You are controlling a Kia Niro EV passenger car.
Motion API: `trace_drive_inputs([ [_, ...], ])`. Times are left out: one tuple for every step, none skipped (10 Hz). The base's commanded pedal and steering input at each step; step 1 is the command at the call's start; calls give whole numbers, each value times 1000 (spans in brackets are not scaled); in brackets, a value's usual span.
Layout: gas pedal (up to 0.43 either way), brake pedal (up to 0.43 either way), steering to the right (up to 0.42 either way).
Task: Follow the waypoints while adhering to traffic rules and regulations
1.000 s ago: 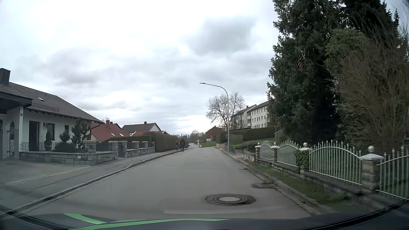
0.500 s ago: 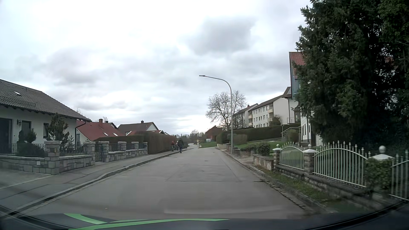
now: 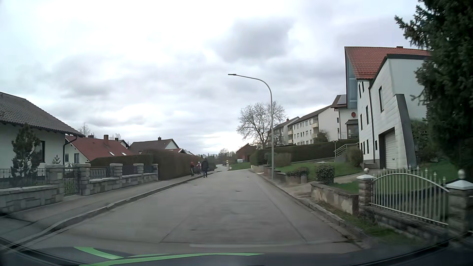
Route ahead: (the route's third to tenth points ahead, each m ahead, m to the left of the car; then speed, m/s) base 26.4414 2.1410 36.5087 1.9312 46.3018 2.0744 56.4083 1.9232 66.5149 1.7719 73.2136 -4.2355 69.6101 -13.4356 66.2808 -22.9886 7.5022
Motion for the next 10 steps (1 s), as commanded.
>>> trace_drive_inputs([
  [169,0,4],
  [169,0,4],
  [157,0,4],
  [157,0,4],
  [157,0,4],
  [157,0,4],
  [138,0,4],
  [130,0,2],
  [130,0,3],
  [130,0,2],
])
